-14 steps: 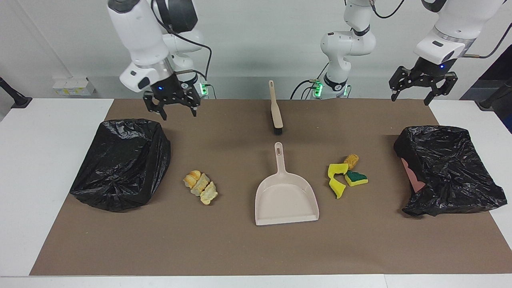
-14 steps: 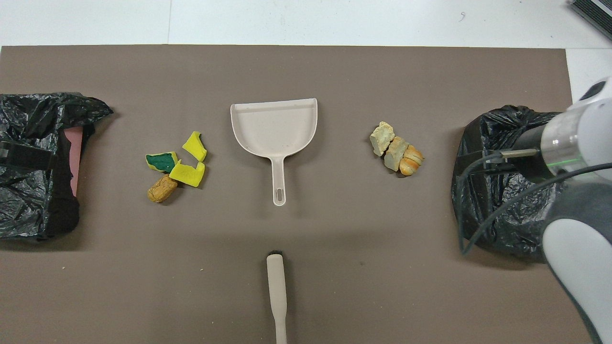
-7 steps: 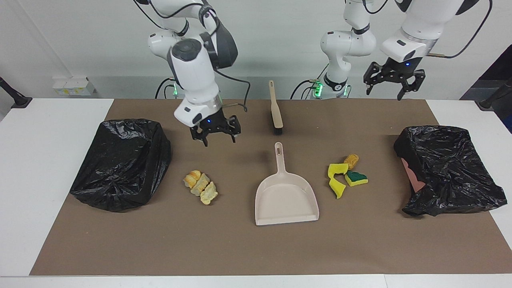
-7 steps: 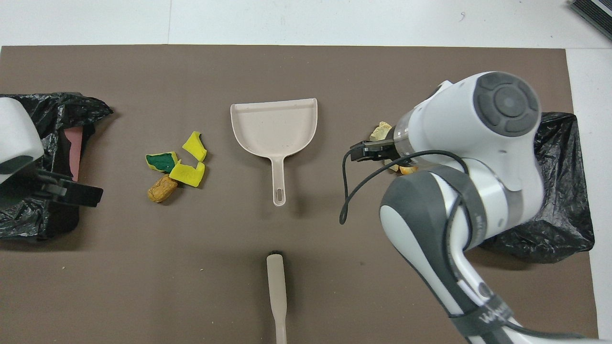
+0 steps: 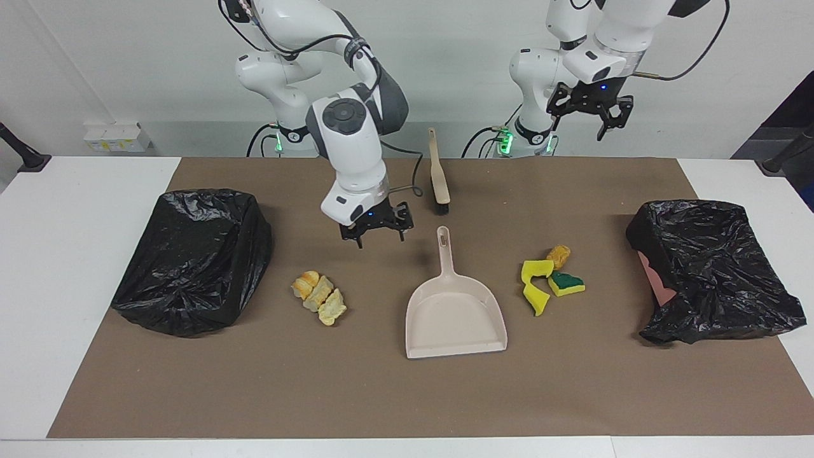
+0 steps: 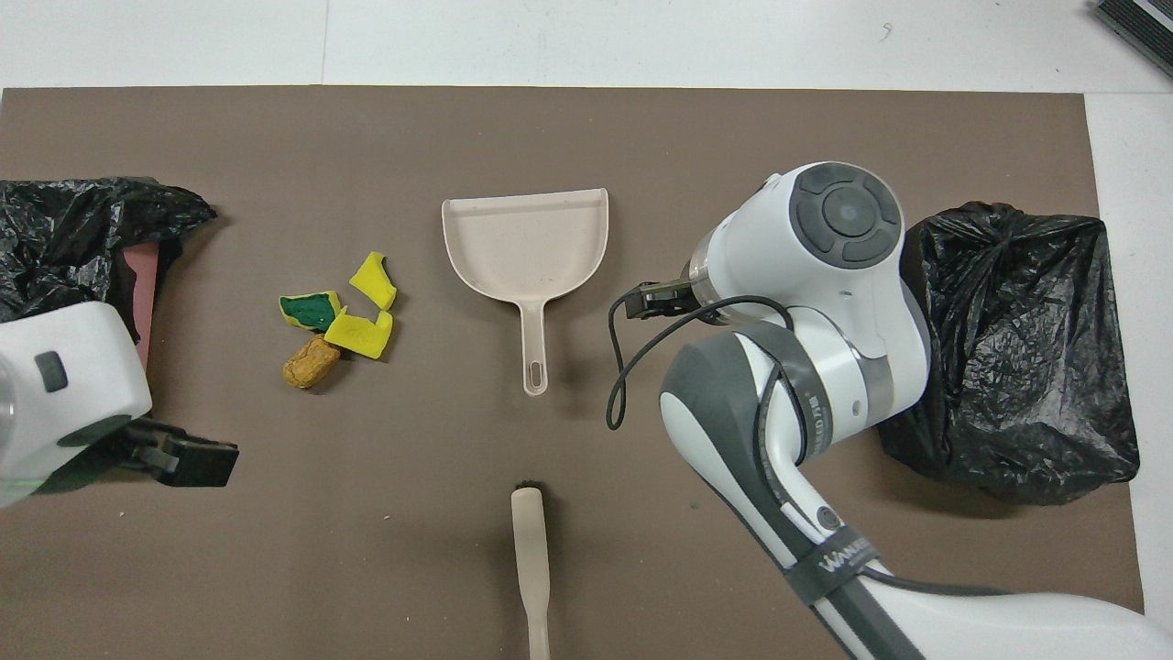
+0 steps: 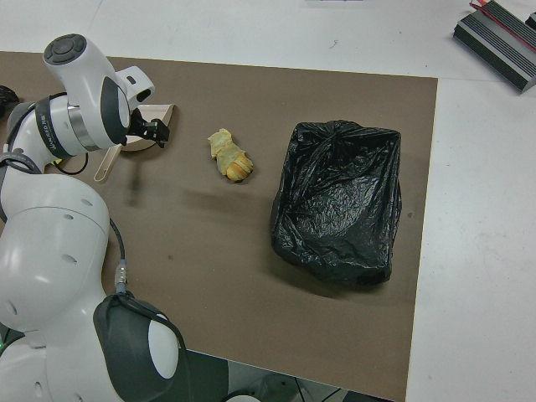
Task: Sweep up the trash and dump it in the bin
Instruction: 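Reach the right gripper to the beige dustpan handle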
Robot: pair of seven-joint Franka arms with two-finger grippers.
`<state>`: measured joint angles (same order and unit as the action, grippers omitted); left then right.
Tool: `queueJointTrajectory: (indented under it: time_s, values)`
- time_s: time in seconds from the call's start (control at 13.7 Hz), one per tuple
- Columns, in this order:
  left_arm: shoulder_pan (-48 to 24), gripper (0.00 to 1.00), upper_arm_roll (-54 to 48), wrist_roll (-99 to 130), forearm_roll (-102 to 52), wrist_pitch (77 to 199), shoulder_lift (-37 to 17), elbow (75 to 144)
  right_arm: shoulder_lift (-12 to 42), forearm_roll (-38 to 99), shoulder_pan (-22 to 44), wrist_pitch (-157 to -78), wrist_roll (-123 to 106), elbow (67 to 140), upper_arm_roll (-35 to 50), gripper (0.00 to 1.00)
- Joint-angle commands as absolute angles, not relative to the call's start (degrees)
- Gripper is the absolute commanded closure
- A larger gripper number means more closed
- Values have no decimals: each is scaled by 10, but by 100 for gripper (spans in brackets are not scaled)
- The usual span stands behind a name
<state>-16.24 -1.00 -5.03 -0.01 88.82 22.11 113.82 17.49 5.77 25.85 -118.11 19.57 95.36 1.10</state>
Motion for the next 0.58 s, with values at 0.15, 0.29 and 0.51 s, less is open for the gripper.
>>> queueJointTrajectory:
  time_s: [0.15,0.29,0.51]
  values:
    - [-215,0,-4,5,1,911,273,1210,272,59,306,-1200,250,868,19,0]
    - [-222,0,-4,12,0,911,280,1220,290,55,329,-1215,258,866,18,0]
    - [-222,0,-4,12,-1,911,280,1220,298,42,343,-1218,256,866,21,0]
